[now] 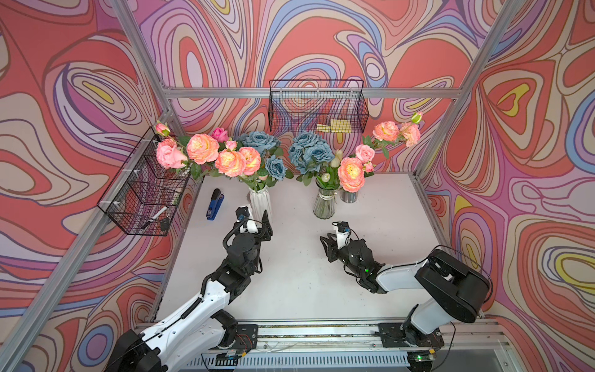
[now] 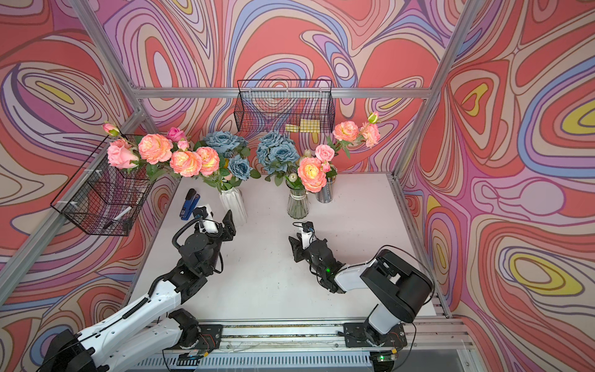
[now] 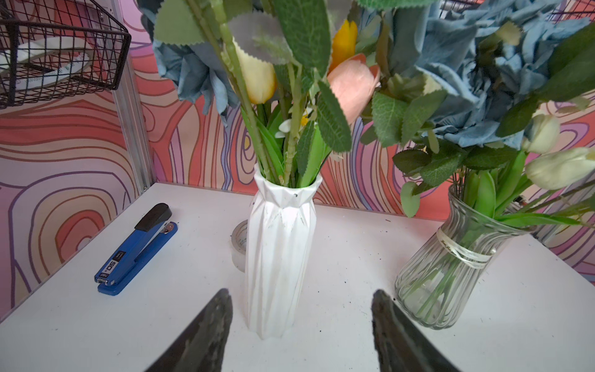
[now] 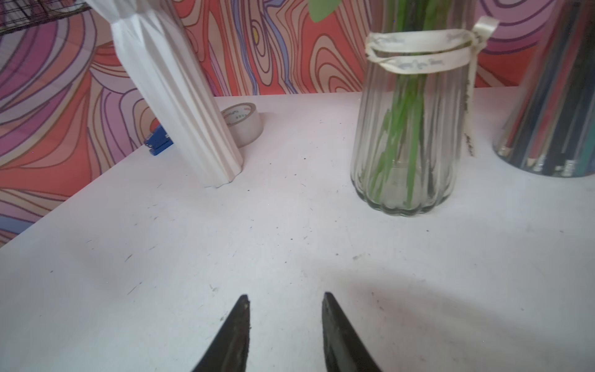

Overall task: Pick out pink flowers from the vase
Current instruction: Pick up the flower from the vase.

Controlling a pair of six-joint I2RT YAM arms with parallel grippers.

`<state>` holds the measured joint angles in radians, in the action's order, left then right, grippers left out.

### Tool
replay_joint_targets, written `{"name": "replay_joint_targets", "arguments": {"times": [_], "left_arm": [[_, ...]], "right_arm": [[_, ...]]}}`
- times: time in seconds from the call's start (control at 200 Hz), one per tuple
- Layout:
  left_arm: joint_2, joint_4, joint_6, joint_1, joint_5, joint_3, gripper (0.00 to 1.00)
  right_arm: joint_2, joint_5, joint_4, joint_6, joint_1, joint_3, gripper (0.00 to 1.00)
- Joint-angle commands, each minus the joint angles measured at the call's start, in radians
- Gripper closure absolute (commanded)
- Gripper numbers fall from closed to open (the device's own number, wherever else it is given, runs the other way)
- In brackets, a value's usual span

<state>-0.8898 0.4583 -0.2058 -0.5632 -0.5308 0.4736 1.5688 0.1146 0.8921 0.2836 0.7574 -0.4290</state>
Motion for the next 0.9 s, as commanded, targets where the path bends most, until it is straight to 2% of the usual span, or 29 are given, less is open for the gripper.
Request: {"name": "replay_joint_targets", "arguments": {"times": [0.0,0.18,0.305,0.401,0.526,0.626,0.716,0.841,0.896], "left_arm": [[0.055,0.019,0.009,-0.003,-0.031,0.006,0.29],[0.033,0.169,0.13,0.005,-0.085,0.008,0.28],[0.007,0.22,0.14,0.072,-0.036,0.021,0.28],[-0.002,0.205,0.064,0.18,0.067,0.032,0.28],[-0.035,0.237,0.002,0.312,0.274,0.032,0.27],[-0.094,0.288,-0.023,0.397,0.435,0.069,0.16],[-0.156,0.363,-0.026,0.427,0.54,0.072,0.01],[-0.221,0.382,-0.001,0.437,0.667,0.103,0.02],[-0.234,0.344,0.018,0.437,0.683,0.121,0.04]], "right_arm": [[-0.044,-0.035,-0.022,0.008,0.006,-0.015,0.59],[-0.058,-0.015,0.05,0.054,0.006,0.044,0.57],[-0.064,-0.028,0.06,0.07,0.005,0.052,0.57],[-0.067,-0.039,0.073,0.077,0.006,0.06,0.57],[-0.077,-0.021,0.08,0.08,0.007,0.076,0.57],[-0.078,-0.001,0.07,0.079,0.003,0.078,0.58],[-0.058,-0.002,0.07,0.087,-0.001,0.074,0.58],[-0.019,-0.005,0.073,0.1,-0.009,0.062,0.58],[-0.004,-0.007,0.081,0.108,-0.013,0.06,0.58]]}}
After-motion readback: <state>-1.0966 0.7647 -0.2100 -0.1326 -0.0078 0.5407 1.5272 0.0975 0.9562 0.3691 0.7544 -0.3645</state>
